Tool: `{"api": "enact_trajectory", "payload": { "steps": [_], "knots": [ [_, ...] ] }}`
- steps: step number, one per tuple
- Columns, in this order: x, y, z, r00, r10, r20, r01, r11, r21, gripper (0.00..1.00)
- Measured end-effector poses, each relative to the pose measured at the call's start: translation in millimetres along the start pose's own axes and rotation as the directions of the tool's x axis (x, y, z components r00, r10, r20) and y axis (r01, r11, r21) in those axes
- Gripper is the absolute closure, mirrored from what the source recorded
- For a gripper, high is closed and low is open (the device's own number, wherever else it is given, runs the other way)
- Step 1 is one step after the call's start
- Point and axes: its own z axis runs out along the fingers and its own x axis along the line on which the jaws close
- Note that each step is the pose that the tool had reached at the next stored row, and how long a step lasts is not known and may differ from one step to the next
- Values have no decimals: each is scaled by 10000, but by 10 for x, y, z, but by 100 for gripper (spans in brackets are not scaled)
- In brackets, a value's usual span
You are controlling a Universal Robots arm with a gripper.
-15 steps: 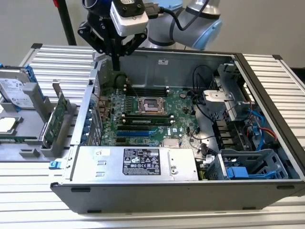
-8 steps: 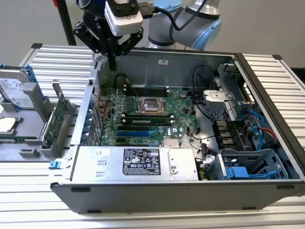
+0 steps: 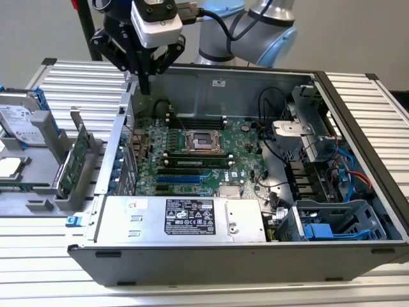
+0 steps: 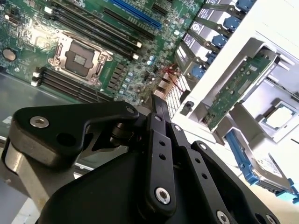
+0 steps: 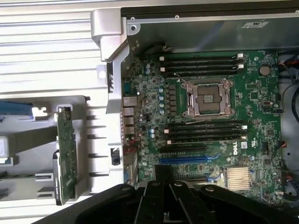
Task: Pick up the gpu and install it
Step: 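Reach for the gpu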
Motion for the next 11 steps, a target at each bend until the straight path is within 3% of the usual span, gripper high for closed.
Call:
{"api": "enact_trajectory", "payload": {
  "steps": [11],
  "knots": [
    [151, -11, -3, 10000, 1, 0, -1, 10000, 0, 100]
  ]
}}
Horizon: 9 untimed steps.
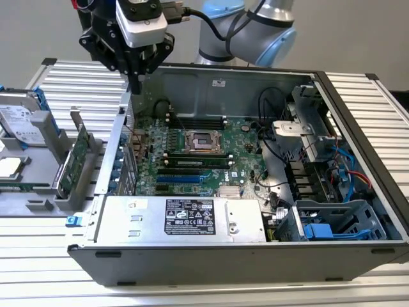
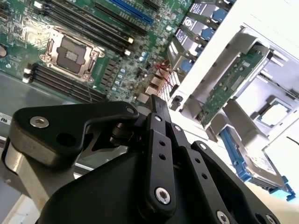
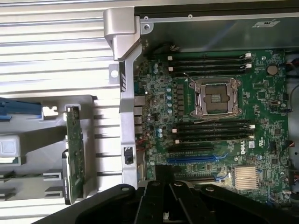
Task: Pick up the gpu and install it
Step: 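Reach for the gpu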
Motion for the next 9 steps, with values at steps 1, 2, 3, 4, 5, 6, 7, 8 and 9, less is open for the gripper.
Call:
{"api": "enact_trajectory", "payload": {
  "steps": [1, 2, 3, 4, 5, 6, 7, 8, 9],
  "knots": [
    [12, -1, 0, 10000, 0, 0, 0, 10000, 0, 100],
    [23, -2, 0, 10000, 0, 0, 0, 10000, 0, 100],
    [31, -2, -1, 10000, 0, 0, 0, 10000, 0, 100],
    [43, -3, -1, 10000, 0, 0, 0, 10000, 1, 100],
    [45, -3, -1, 10000, 0, 0, 0, 10000, 0, 100],
    [48, -3, -1, 10000, -2, 0, 2, 10000, 1, 100],
    [68, -5, -2, 10000, 0, 0, 0, 10000, 1, 100],
    [80, -6, -2, 10000, 0, 0, 0, 10000, 1, 100],
    [83, -6, -2, 10000, 0, 1, 0, 10000, 0, 100]
  ]
}}
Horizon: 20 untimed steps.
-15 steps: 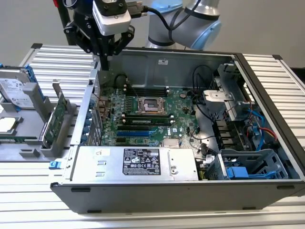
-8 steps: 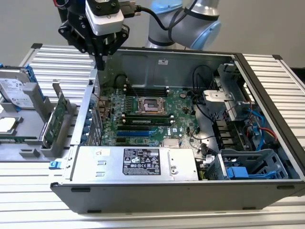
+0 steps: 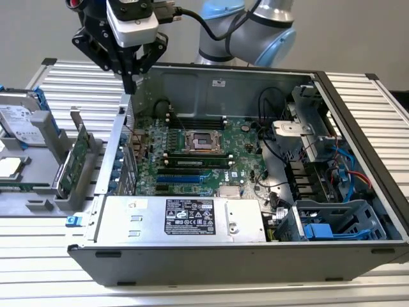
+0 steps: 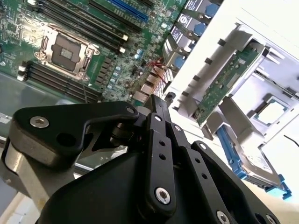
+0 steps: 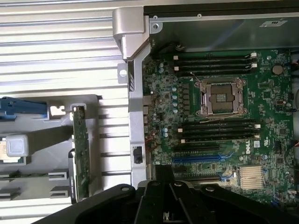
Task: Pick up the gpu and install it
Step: 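Reach for the gpu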
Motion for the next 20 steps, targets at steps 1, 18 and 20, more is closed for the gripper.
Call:
{"api": "enact_trajectory", "payload": {
  "steps": [1, 18, 20],
  "knots": [
    [4, 0, 0, 10000, -1, -1, 1, 10000, 0, 100],
    [228, -17, -5, 10000, 0, -1, 0, 10000, 1, 100],
    [248, -18, -6, 10000, 0, -1, 0, 10000, 1, 100]
  ]
}}
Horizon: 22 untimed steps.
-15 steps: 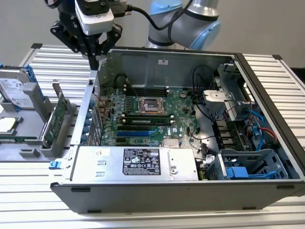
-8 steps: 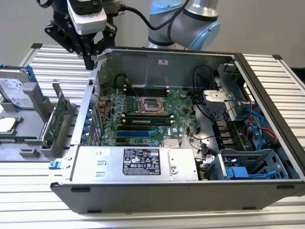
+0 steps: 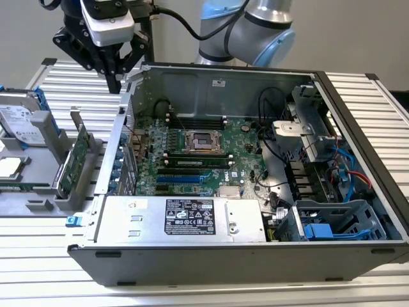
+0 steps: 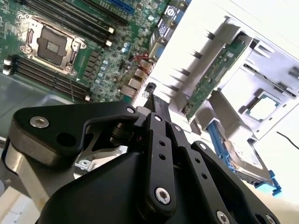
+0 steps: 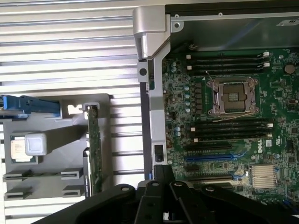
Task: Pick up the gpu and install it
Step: 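Reach for the gpu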
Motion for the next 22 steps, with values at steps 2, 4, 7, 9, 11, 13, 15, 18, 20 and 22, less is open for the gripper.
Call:
{"api": "enact_trajectory", "payload": {
  "steps": [2, 4, 7, 9, 11, 13, 15, 18, 20, 22],
  "knots": [
    [23, -2, -1, 10000, 0, 0, 0, 10000, 0, 100],
    [47, -4, -1, 10000, 0, -1, 0, 10000, 0, 100],
    [84, -7, -2, 10000, 0, 0, 0, 10000, 0, 100],
    [108, -9, -3, 10000, 0, 0, 0, 10000, 0, 100],
    [132, -10, -3, 10000, 1, 0, -1, 10000, 0, 100],
    [156, -12, -4, 10000, 0, 0, 0, 10000, 0, 100],
    [180, -14, -4, 10000, 0, 0, 0, 10000, 0, 100],
    [217, -17, -5, 10000, 0, 0, 0, 10000, 0, 100],
    [240, -19, -5, 10000, 0, 0, 0, 10000, 0, 100],
    [262, -21, -6, 10000, 0, 0, 0, 10000, 0, 100]
  ]
}}
